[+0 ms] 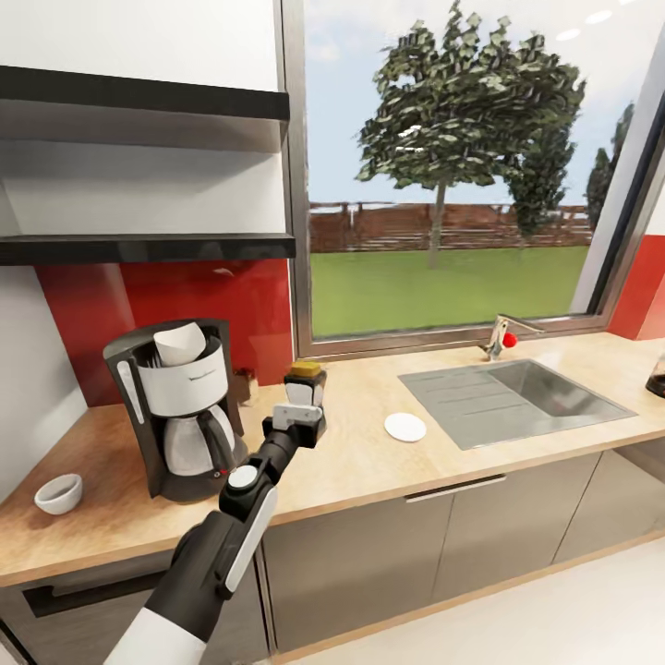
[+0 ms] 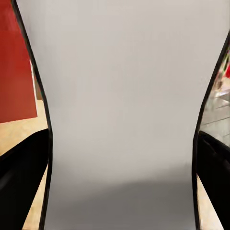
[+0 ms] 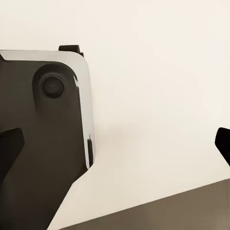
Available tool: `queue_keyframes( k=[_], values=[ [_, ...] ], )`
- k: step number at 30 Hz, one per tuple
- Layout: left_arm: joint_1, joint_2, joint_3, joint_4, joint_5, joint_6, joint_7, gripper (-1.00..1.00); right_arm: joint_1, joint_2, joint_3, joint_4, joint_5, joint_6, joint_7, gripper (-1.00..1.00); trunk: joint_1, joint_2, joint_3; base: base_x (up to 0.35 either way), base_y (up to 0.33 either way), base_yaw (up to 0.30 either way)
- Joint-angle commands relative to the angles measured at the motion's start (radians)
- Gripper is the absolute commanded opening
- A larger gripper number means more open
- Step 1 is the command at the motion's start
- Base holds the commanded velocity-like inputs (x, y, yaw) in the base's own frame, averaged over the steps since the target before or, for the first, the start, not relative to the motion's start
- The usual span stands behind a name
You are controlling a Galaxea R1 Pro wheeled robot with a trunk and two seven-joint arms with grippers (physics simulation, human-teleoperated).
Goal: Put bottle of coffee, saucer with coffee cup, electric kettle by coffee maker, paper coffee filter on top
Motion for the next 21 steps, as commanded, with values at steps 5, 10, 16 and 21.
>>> queue_keyframes(
  k=[5, 10, 16, 21],
  values=[
    [0.0, -0.002, -0.01, 0.078, 0.015, -0.13, 0.122, -1.0, 0.0, 0.0, -0.007, -0.002, 0.007, 0.003, 0.005, 1.0, 0.0, -0.001, -0.002, 0.0, 0.0, 0.093],
    [-0.004, -0.007, -0.012, 0.193, 0.016, -0.183, 0.221, -1.0, 0.0, 0.0, -0.008, -0.006, 0.005, 0.001, 0.004, 1.0, 0.0, -0.001, -0.004, 0.0, 0.0, 0.09],
    [-0.003, -0.006, -0.011, 0.245, 0.018, -0.27, 0.237, -1.0, 0.0, 0.0, -0.008, -0.053, 0.004, -0.032, 0.008, 1.0, 0.0, -0.001, -0.005, 0.0, 0.0, 0.003],
    [-0.001, -0.003, -0.012, 0.247, 0.019, -0.283, 0.236, -1.0, 0.0, 0.0, -0.008, -0.055, 0.002, -0.041, 0.009, 1.0, 0.0, -0.001, -0.005, 0.014, 0.0, 0.0]
  ],
)
